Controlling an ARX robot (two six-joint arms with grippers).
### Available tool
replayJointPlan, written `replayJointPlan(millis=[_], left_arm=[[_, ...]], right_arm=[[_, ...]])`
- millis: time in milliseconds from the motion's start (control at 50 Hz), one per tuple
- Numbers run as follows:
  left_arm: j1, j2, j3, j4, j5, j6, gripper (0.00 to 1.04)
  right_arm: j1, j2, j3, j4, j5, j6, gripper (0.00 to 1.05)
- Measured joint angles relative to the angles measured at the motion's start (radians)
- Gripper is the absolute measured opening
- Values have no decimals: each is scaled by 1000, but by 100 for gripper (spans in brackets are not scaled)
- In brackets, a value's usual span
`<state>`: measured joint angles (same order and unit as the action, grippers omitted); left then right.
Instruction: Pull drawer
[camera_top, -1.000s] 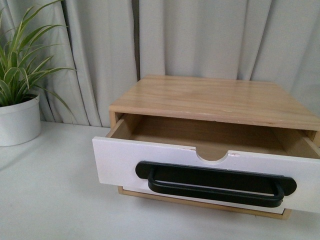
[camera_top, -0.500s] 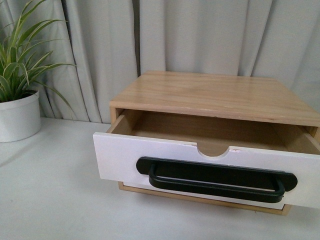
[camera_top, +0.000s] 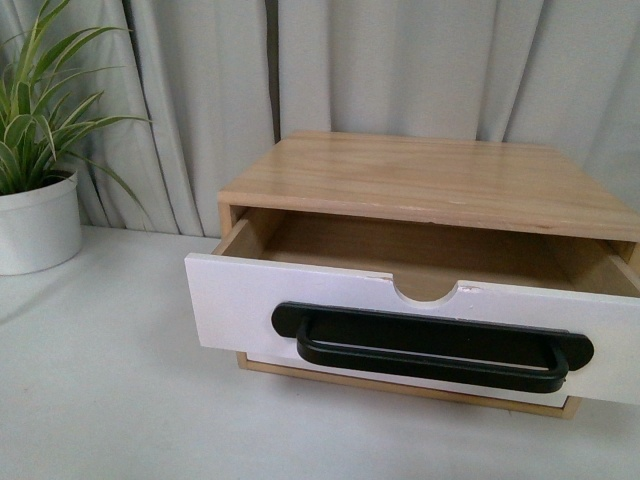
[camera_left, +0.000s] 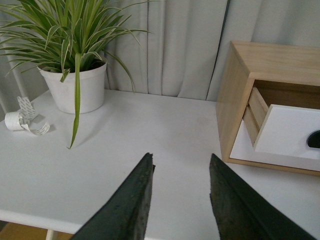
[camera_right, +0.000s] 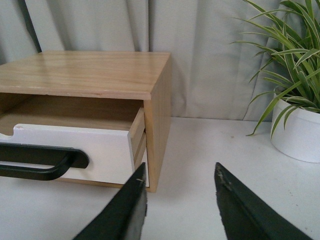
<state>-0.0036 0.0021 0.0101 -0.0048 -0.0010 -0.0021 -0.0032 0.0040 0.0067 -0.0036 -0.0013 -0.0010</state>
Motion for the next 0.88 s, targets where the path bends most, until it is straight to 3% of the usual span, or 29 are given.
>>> replayJointPlan(millis=[100, 240, 300, 340, 880], left_arm=[[0, 0, 0, 0, 0, 0, 65], [0, 0, 0, 0, 0, 0, 87], [0, 0, 0, 0, 0, 0, 97], [0, 0, 0, 0, 0, 1, 101], [0, 0, 0, 0, 0, 0, 99]], right_arm=[[0, 0, 0, 0, 0, 0, 67], [0, 0, 0, 0, 0, 0, 92], [0, 0, 0, 0, 0, 0, 98], [0, 0, 0, 0, 0, 1, 96], [0, 0, 0, 0, 0, 1, 96]])
